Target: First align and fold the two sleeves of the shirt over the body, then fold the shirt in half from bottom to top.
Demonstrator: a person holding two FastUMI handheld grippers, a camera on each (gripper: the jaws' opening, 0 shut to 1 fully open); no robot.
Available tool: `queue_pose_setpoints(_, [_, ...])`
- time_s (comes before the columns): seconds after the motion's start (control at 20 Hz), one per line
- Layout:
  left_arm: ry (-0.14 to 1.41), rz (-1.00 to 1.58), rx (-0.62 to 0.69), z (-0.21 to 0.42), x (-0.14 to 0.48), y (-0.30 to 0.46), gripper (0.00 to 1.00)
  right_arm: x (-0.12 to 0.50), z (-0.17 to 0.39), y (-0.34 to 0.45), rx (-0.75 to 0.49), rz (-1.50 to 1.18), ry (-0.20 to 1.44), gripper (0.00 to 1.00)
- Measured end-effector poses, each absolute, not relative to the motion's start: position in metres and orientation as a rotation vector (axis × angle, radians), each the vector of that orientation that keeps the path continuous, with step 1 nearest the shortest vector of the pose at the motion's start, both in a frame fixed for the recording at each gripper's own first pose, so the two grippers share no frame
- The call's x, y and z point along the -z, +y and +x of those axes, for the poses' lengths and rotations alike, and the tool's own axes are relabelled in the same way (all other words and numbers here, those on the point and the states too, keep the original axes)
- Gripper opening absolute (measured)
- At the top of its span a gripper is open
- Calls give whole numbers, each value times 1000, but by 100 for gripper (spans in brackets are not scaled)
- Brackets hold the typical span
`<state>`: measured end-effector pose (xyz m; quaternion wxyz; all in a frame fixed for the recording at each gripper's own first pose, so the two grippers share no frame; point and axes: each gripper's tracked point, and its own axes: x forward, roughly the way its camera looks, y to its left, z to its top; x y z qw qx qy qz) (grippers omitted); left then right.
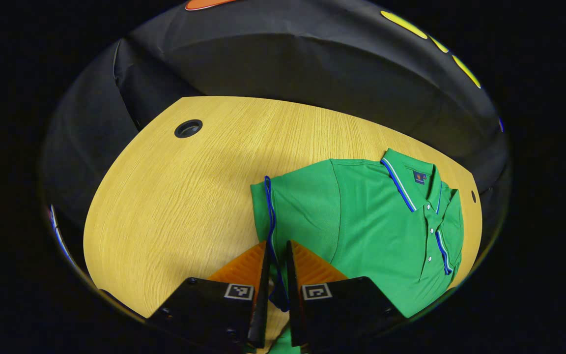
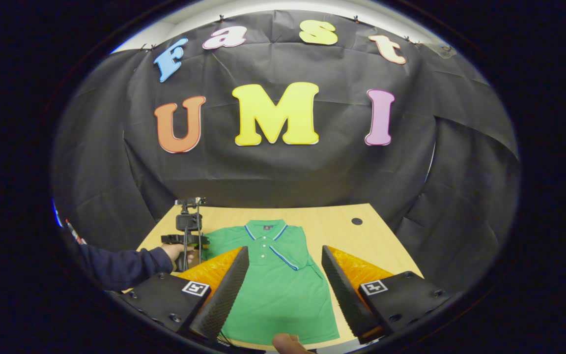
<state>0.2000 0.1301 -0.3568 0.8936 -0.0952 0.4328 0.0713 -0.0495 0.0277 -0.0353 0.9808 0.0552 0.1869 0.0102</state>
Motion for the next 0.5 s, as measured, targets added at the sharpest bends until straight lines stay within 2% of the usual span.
queue_pose_setpoints(0.05, [900,-203,-146,199,357,130,13,37,-50,28,-21,115,381,95])
queue_pose_setpoints(0.15, [913,-223,-138,199,357,130,6,42,-50,26,-14,130,390,95])
queue_pose_setpoints(0.2, [921,-236,-131,199,357,130,5,44,-50,24,-10,140,396,93])
queue_pose_setpoints(0.35, [926,-261,-95,199,349,129,4,48,-48,18,5,159,405,95])
queue_pose_setpoints(0.5, [903,-150,-13,203,331,126,3,48,-51,14,11,151,400,95])
